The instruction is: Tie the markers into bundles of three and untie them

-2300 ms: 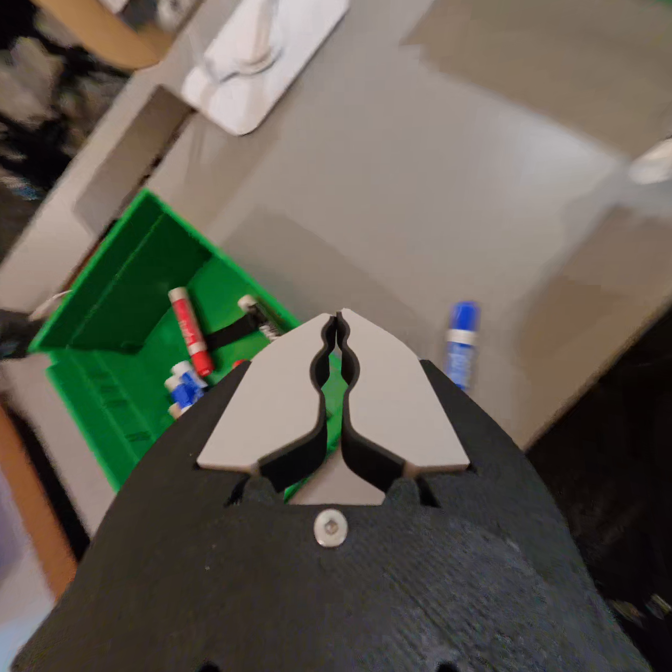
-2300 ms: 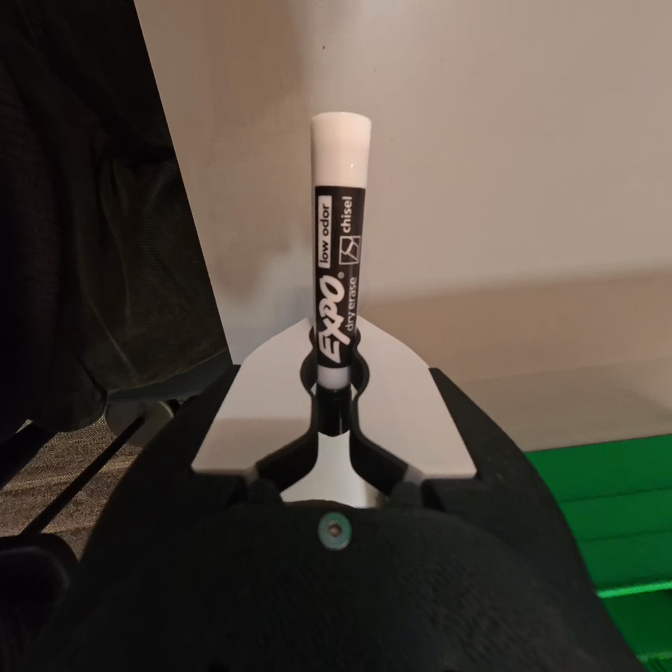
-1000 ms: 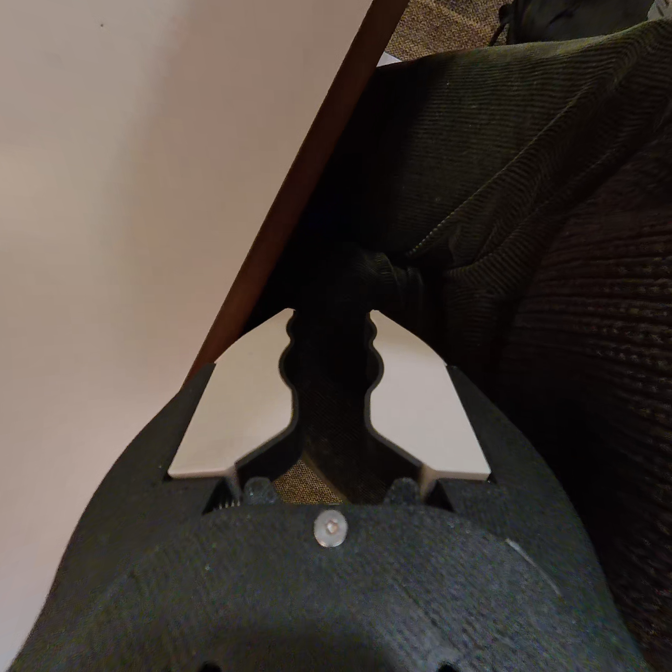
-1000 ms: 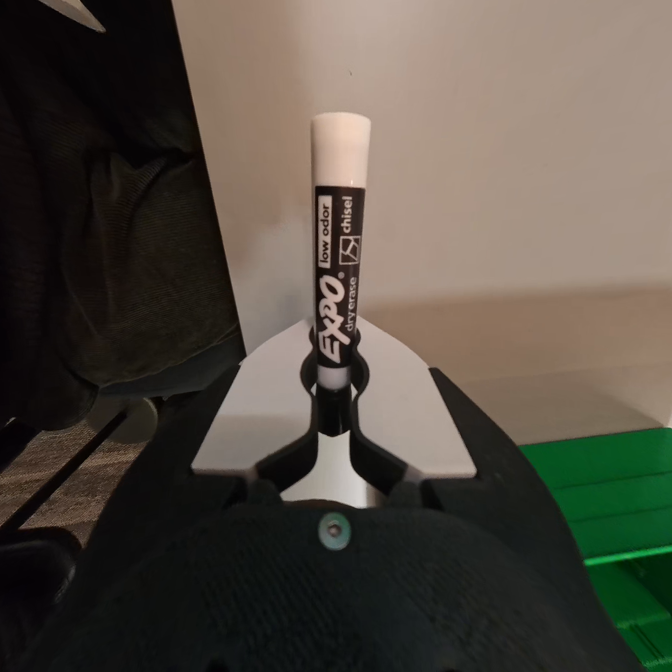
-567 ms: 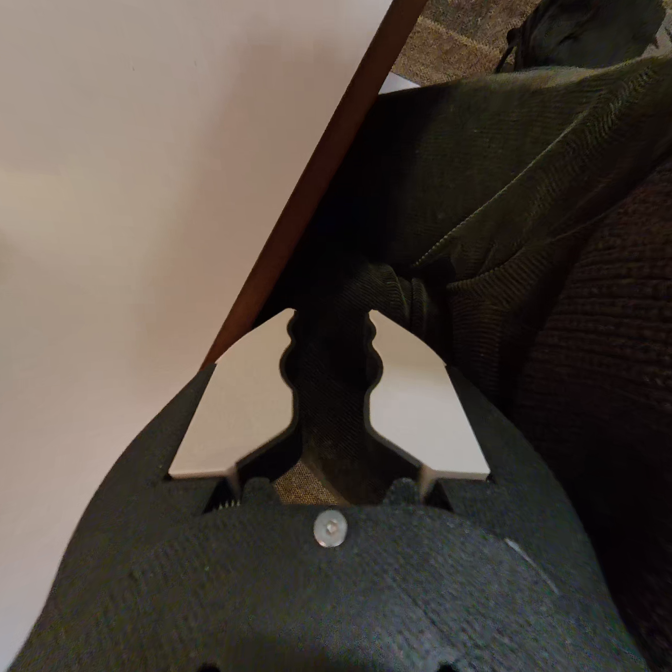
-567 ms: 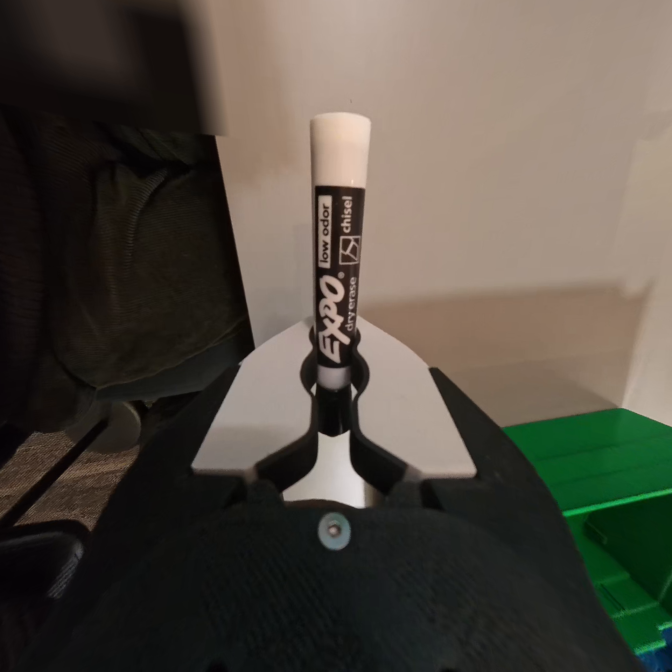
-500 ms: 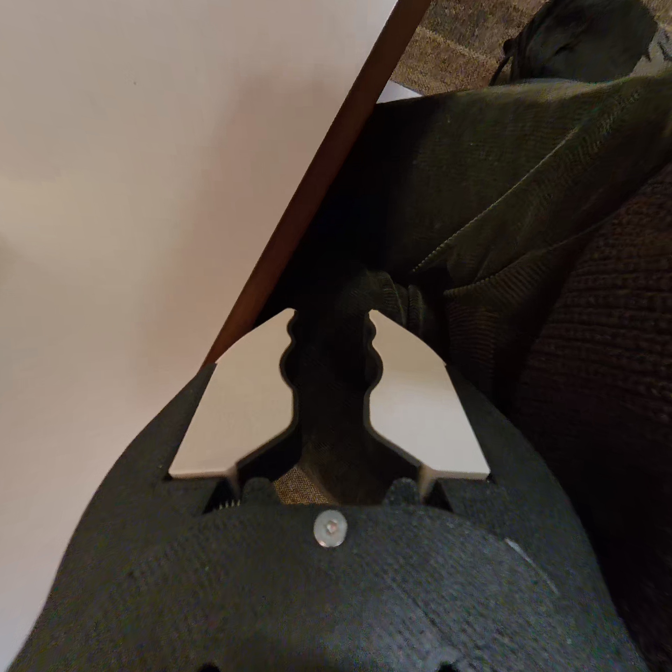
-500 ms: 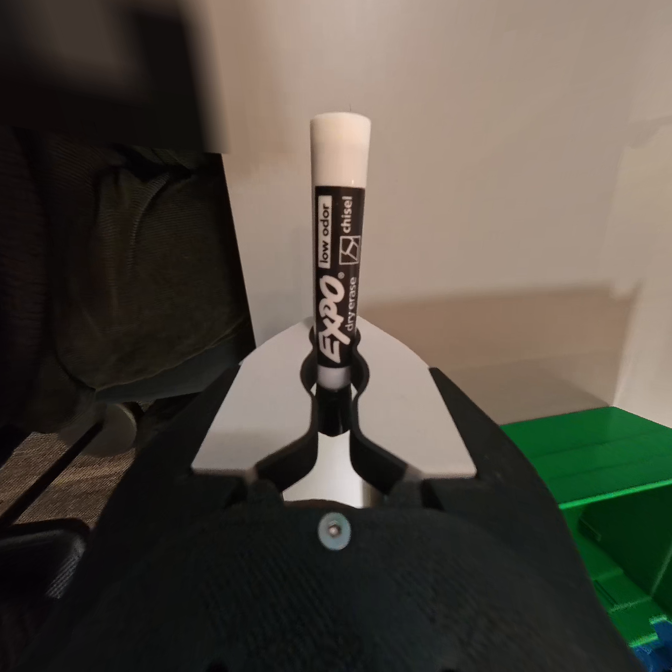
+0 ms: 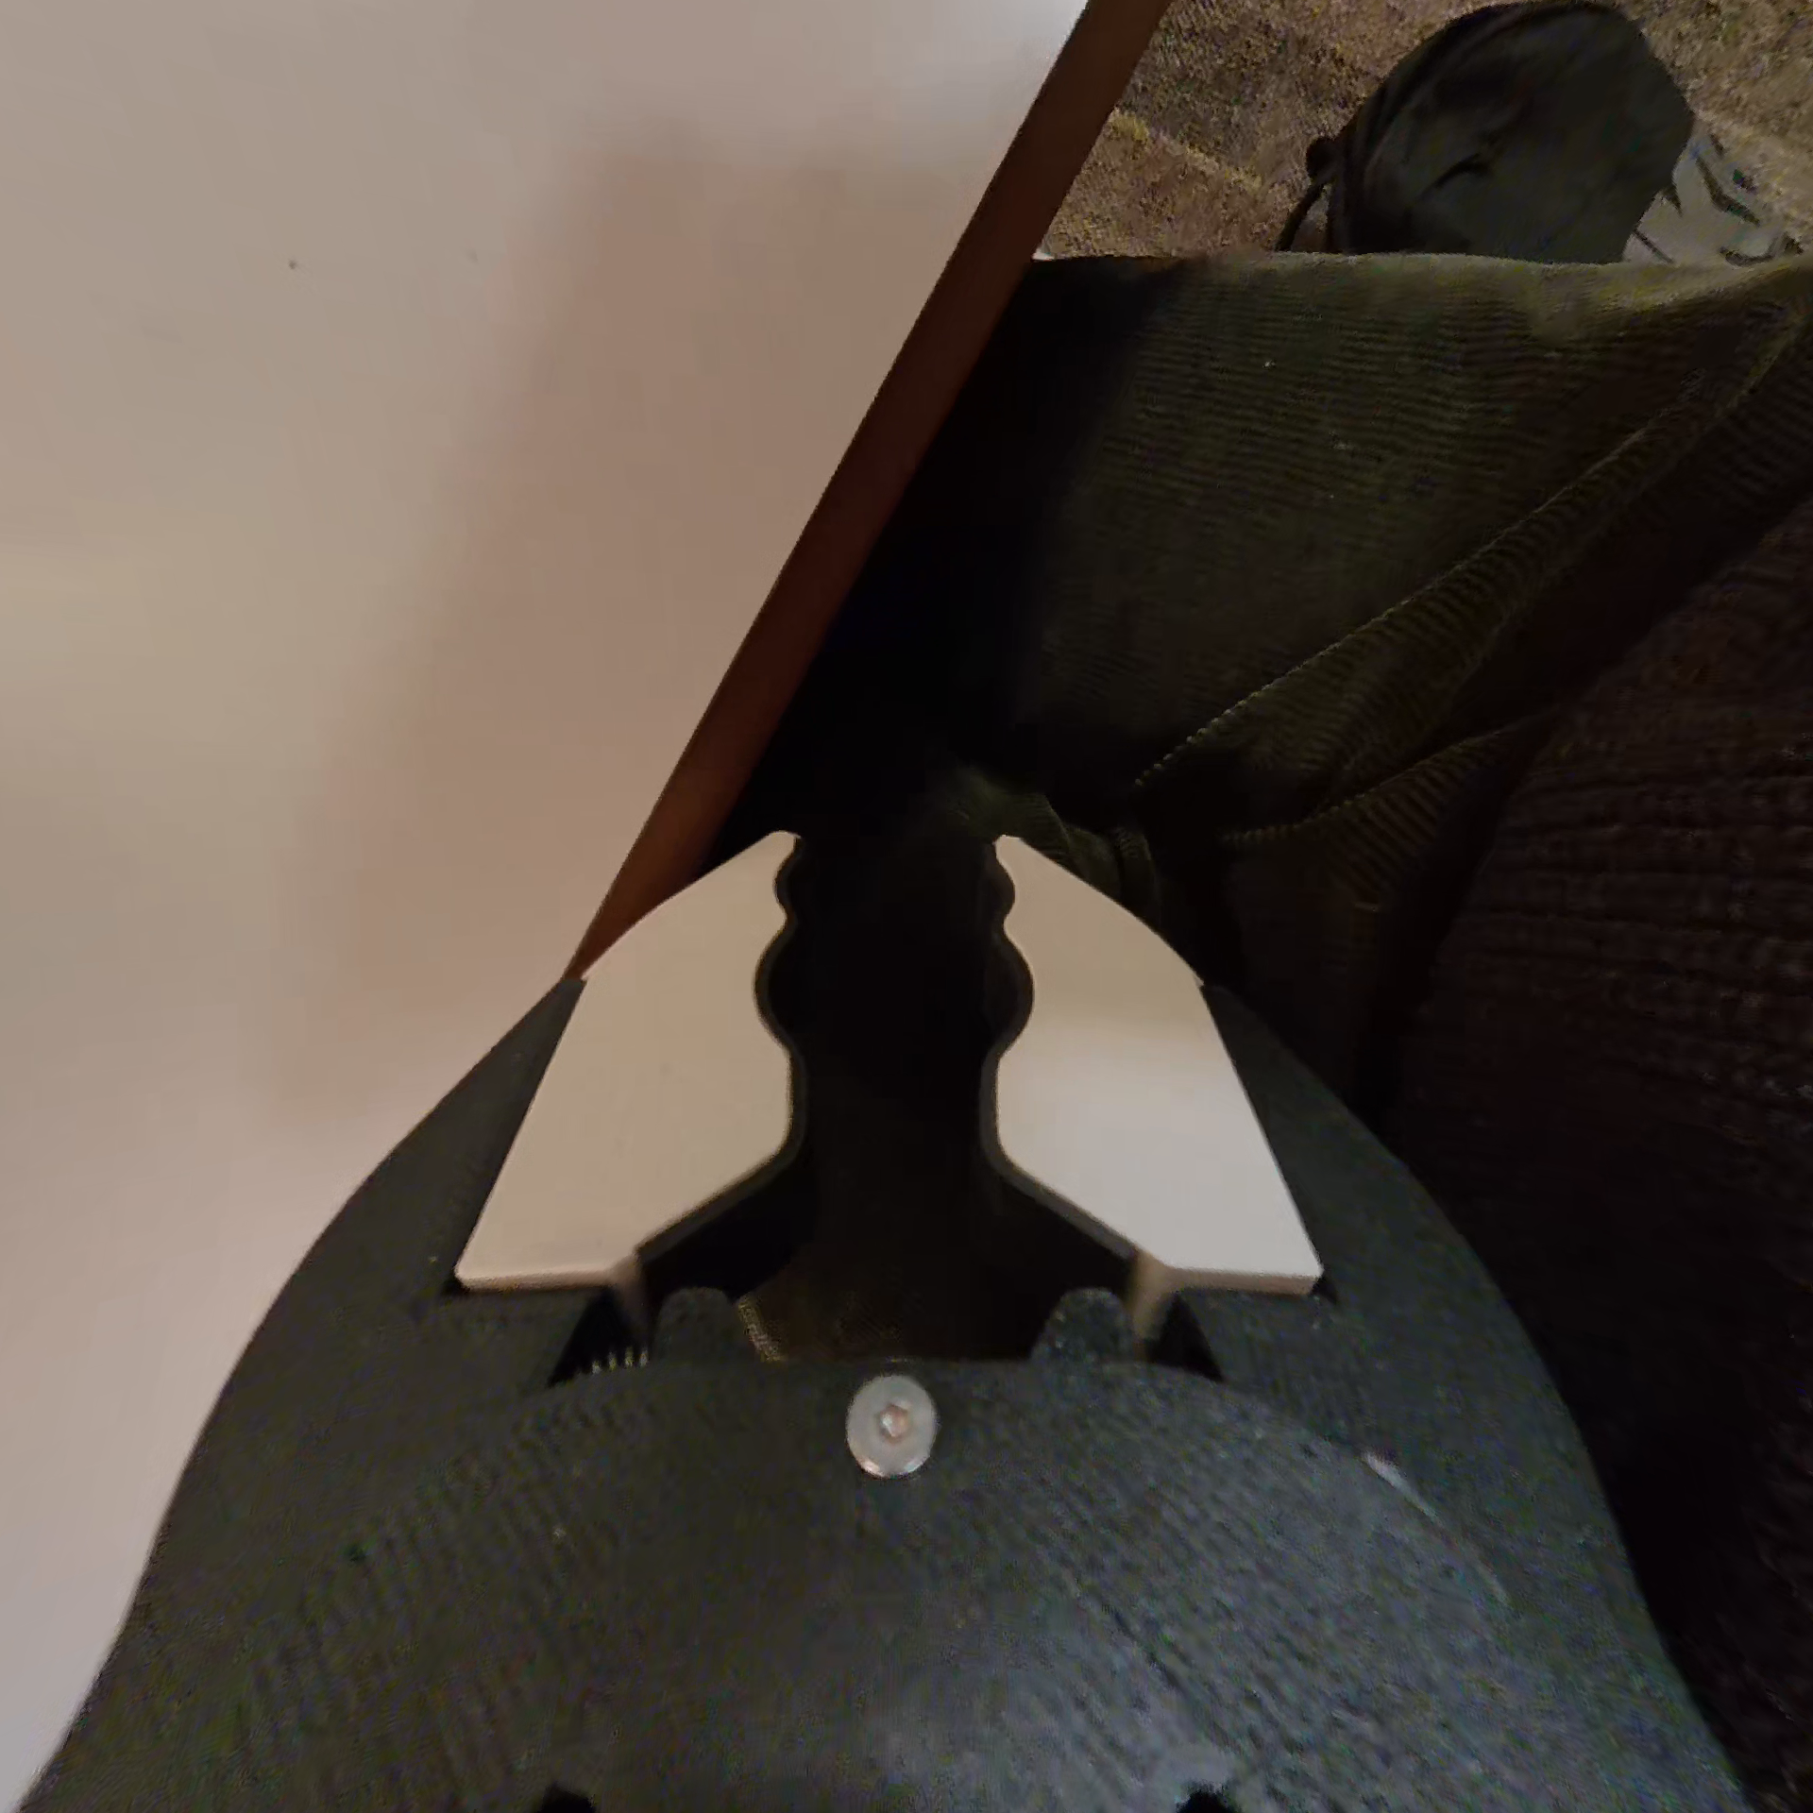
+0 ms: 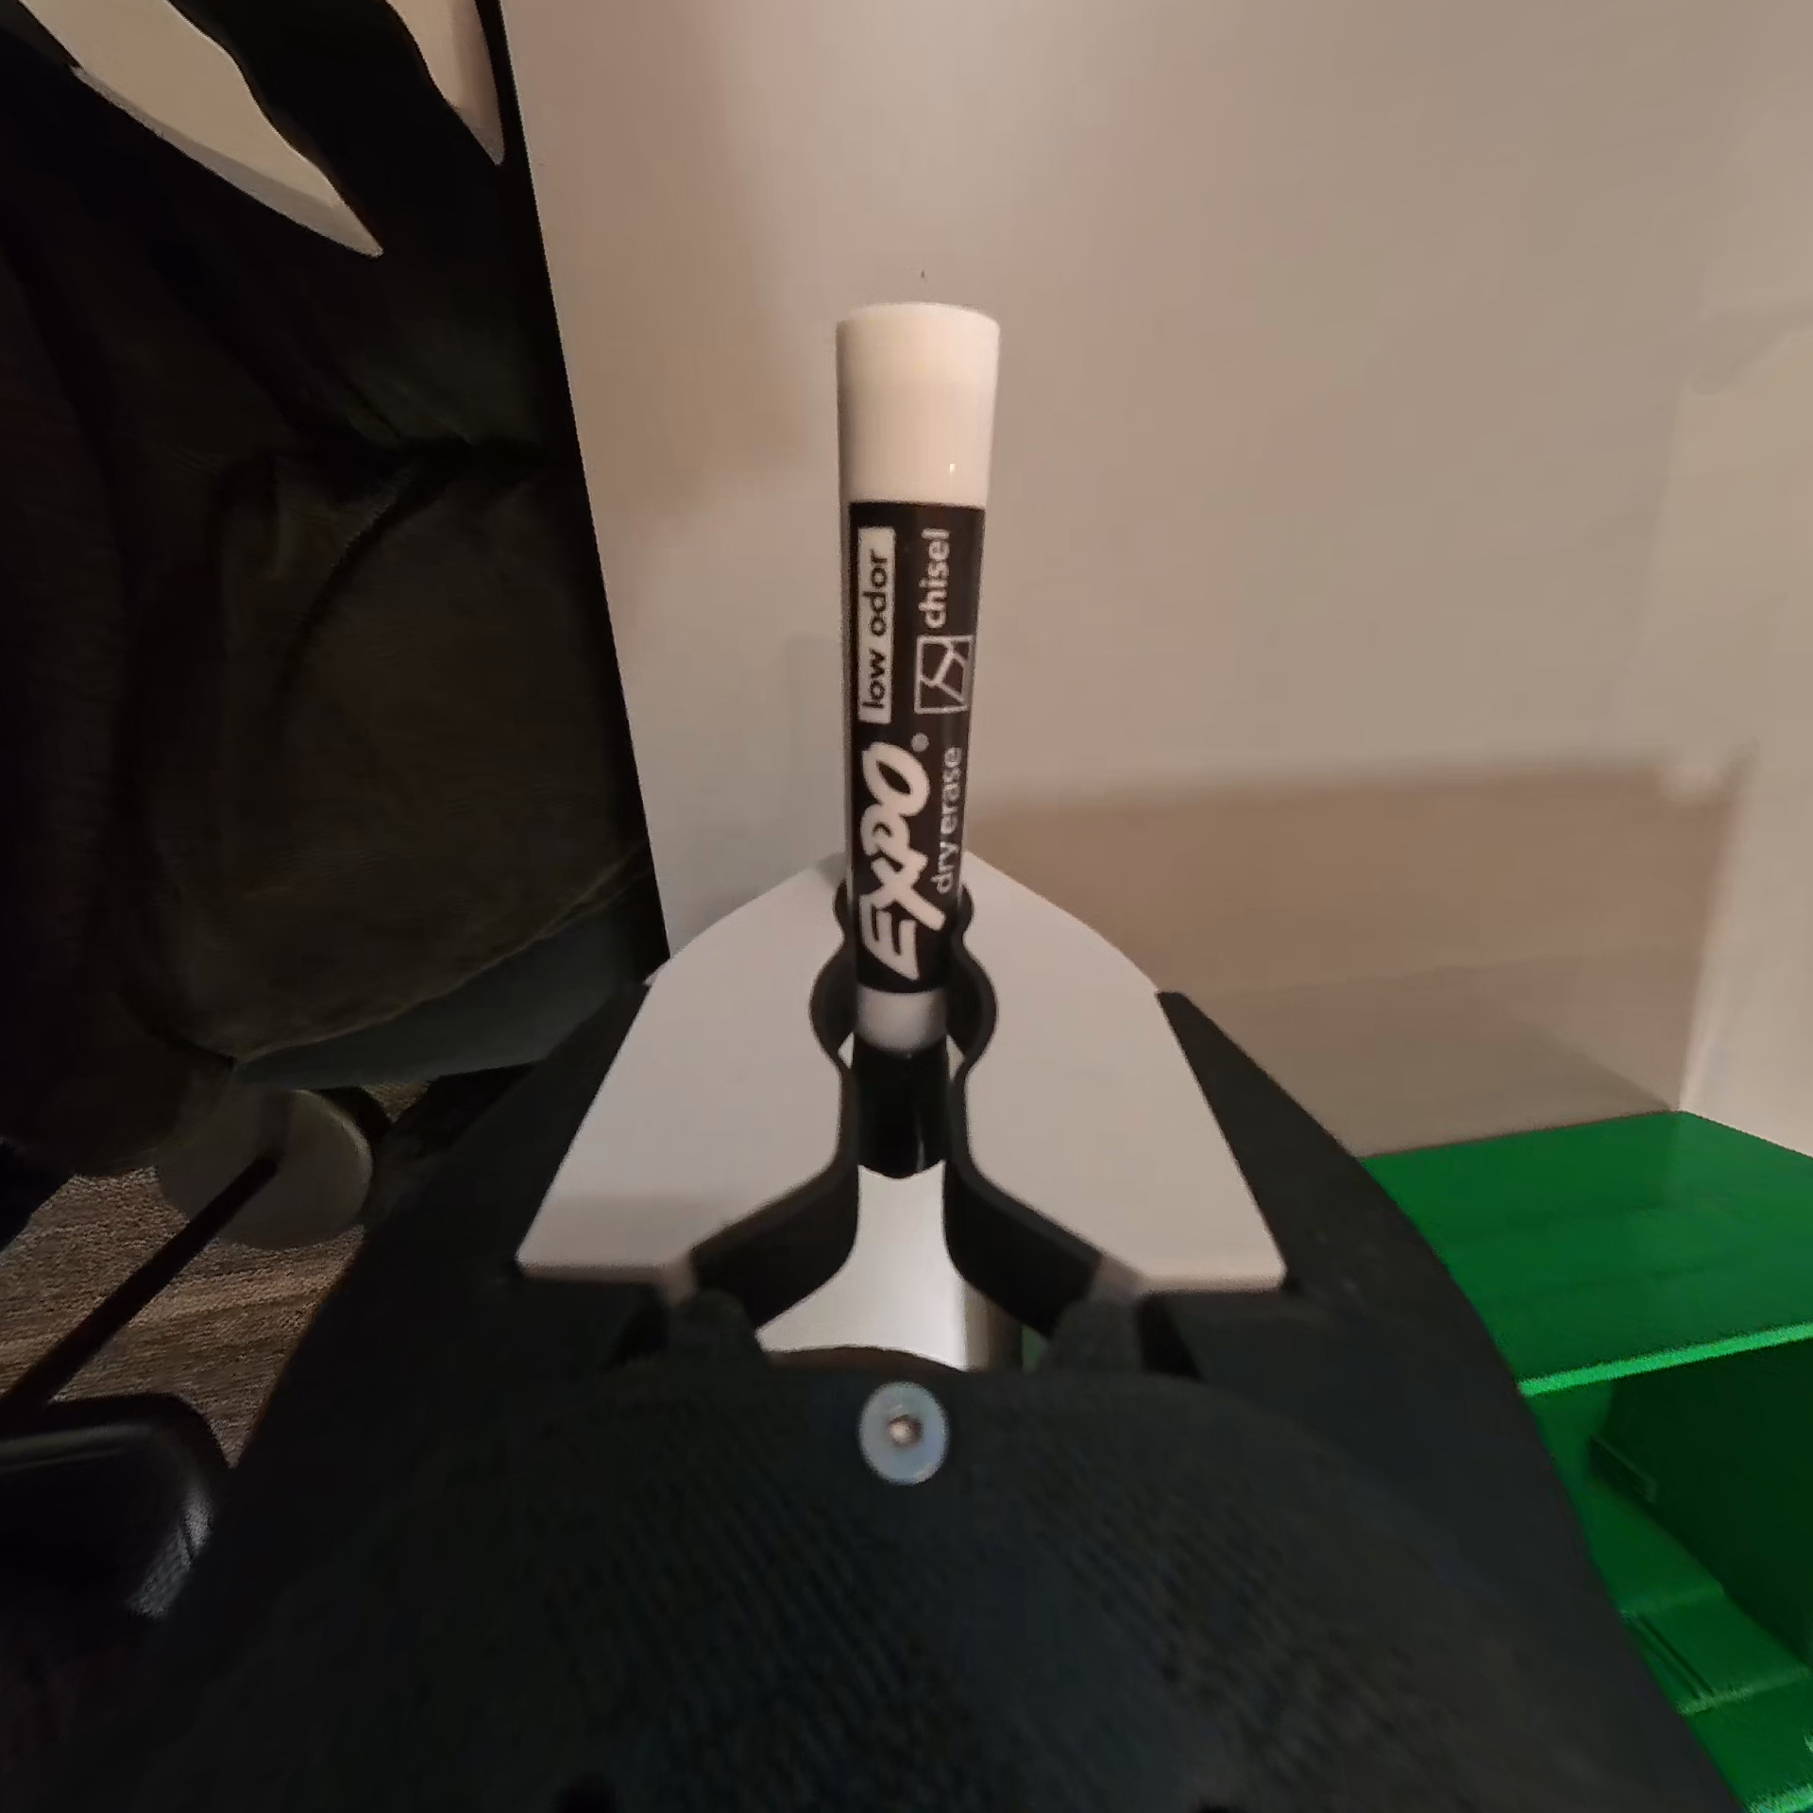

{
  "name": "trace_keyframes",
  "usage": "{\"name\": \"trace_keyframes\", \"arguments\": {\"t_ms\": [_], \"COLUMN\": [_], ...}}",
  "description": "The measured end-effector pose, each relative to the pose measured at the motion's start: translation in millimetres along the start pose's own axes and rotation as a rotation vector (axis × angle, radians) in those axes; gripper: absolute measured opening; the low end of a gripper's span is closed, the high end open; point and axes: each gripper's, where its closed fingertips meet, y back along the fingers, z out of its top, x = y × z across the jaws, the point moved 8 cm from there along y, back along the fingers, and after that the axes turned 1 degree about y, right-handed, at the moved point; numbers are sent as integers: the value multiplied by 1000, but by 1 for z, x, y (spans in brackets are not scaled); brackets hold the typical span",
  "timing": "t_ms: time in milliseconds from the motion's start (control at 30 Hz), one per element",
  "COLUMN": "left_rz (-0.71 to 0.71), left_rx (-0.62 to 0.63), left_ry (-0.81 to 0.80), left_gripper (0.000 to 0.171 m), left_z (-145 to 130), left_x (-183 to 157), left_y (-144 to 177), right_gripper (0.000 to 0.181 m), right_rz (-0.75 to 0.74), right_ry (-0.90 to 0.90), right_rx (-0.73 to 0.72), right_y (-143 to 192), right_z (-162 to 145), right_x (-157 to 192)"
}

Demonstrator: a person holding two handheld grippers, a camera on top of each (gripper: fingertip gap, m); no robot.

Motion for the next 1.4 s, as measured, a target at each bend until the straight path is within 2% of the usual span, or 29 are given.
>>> {"name": "trace_keyframes", "arguments": {"t_ms": [233,500,700,867,1033,1267,1367,1400], "left_rz": [-50,-64,-126,-79,-86,-12,-89,-140], "left_rx": [26,76,32,23,115,287,311,278], "left_ry": [36,18,216,317,396,420,515,530], "left_gripper": [36,37,40,43,41,61,67,59], "left_z": [-5,-12,-7,-13,-20,-9,-8,-9], "left_x": [-10,-31,-48,-58,-81,-80,-75,-75], "left_y": [-1,-4,-26,-49,-72,-97,-107,-109], "right_gripper": [14,14,14,14,14,14,14,14], "right_rz": [25,29,59,87,100,81,69,69], "right_ry": [-19,-33,-71,-90,-79,-75,-88,-93], "right_rx": [-8,-12,-5,12,13,-9,-16,-19], "right_y": [-3,1,-3,-5,-4,6,8,8], "right_z": [2,-1,-16,-30,-37,-40,-44,-46], "right_x": [7,32,63,102,132,138,132,131]}}
